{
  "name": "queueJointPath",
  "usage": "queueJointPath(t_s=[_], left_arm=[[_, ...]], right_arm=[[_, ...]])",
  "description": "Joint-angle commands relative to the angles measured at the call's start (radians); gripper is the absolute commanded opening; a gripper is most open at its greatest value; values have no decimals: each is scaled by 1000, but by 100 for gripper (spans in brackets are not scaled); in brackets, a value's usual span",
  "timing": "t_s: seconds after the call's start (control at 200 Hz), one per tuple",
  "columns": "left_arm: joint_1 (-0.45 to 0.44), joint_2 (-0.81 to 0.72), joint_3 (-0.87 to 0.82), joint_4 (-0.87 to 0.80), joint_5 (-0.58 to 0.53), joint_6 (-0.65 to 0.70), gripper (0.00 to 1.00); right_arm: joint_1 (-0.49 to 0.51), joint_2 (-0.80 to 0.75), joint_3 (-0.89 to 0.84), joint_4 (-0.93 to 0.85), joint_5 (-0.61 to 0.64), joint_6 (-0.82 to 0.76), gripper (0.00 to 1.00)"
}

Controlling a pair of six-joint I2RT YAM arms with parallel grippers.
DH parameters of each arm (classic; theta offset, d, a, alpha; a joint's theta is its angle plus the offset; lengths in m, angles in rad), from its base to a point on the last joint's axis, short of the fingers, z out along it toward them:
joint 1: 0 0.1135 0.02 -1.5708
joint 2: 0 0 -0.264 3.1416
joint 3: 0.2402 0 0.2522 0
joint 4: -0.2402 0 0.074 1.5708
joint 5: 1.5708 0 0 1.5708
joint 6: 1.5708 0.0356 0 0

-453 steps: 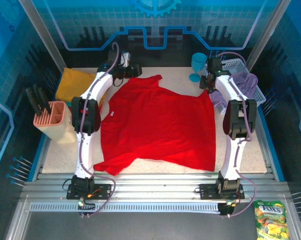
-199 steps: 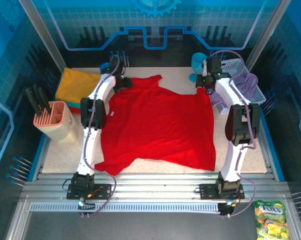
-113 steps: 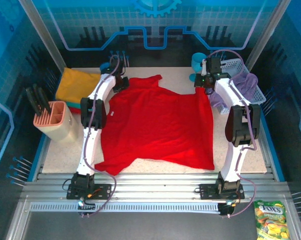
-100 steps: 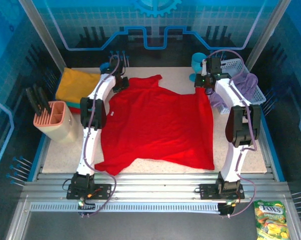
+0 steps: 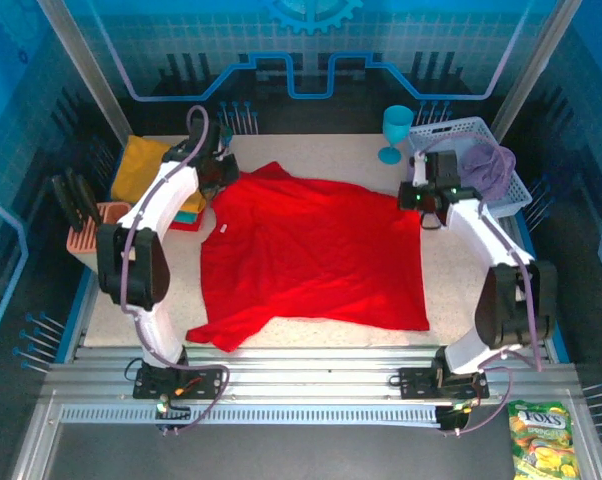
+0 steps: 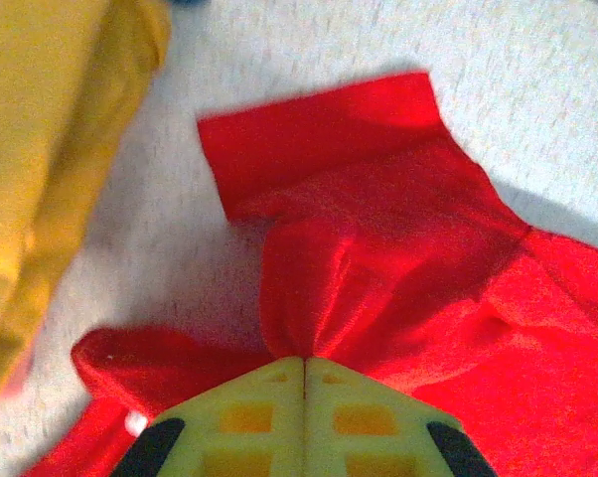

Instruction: Fold and stack the t-shirts

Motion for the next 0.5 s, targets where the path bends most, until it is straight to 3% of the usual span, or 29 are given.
queueJointPath(t_s=[0.0, 0.08, 0.155, 0.21, 0.365, 0.495], left_arm=[[-18, 35, -93, -21, 46, -39, 5], [-43, 24, -174, -17, 44, -35, 15], [-48, 31, -210, -38, 43, -32, 42], [-47, 30, -219, -67, 30, -24, 54], [0, 15, -135, -76, 43, -31, 67], [61, 167, 161, -115, 114, -18, 68]], right_arm=[[15, -42, -93, 2, -19, 49, 0], [16, -66, -129, -45, 36, 57, 0], [4, -73, -134, -115, 109, 81, 0], [-10, -77, -145, -126, 114, 87, 0], [-58, -78, -168, -89, 75, 109, 0], [-66, -67, -155, -68, 20, 106, 0]])
